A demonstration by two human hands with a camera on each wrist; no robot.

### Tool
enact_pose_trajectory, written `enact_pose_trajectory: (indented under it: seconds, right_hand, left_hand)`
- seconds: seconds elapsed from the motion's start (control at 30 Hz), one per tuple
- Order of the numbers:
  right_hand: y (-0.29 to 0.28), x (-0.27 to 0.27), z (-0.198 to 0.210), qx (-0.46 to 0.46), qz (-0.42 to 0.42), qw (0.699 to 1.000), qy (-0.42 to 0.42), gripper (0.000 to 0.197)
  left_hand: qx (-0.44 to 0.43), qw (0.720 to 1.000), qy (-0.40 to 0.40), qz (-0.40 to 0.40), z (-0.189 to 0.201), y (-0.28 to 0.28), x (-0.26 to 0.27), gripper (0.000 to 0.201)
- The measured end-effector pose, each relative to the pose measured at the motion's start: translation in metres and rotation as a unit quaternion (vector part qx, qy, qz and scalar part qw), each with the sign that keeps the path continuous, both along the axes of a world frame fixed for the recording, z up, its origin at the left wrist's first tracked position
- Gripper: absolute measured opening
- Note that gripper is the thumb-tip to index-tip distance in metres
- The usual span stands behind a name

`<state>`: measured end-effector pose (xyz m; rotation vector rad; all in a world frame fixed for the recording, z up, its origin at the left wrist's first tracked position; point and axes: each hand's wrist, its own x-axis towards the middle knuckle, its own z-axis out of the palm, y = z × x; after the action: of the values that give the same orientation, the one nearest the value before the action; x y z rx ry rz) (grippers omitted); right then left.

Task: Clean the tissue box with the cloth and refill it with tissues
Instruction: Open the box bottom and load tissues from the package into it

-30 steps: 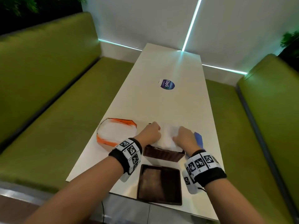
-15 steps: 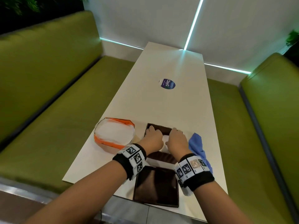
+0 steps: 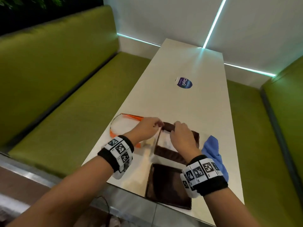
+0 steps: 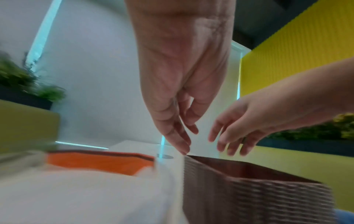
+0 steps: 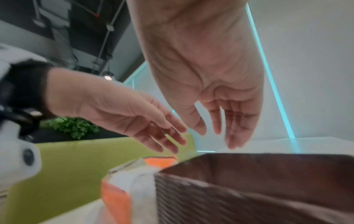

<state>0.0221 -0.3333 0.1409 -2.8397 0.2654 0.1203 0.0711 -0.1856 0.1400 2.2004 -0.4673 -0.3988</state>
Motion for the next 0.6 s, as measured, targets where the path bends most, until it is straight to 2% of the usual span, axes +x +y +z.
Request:
enact_pose_trajectory:
  seconds: [0.1, 0.2, 0.33, 0.47, 0.57, 0.6]
  right_hand:
    - [0.043, 0.009, 0.008, 0.079, 0.078, 0.993, -0.050, 0.030]
    - [0.085, 0.020, -0.010, 0.077, 0.168, 0.983, 0.001, 0.033]
    - [0.113, 0.024, -0.038, -0.007, 0.218, 0.974, 0.053, 0.031]
    - [0.118, 0.025, -0.052, -0.028, 0.221, 0.971, 0.085, 0.030]
    - [0.117, 0.033, -0.053, -0.012, 0.217, 0.972, 0.087, 0.027]
    - [0.116, 0.036, -0.050, 0.002, 0.207, 0.975, 0.078, 0.024]
  left_hand:
    - [0.033, 0.998, -0.014, 0.061, -0.001, 0.044, 0.024, 0.034]
    - [0.081, 0.993, -0.023, 0.077, -0.010, 0.071, 0.043, 0.036]
    - [0.156, 0.987, -0.012, 0.024, -0.023, 0.078, 0.051, 0.044]
    - [0.240, 0.969, -0.022, -0.060, -0.034, 0.079, 0.056, 0.045]
    - [0.348, 0.927, -0.029, -0.135, -0.046, 0.078, 0.058, 0.025]
    - [0.359, 0.922, -0.032, -0.145, -0.044, 0.078, 0.058, 0.021]
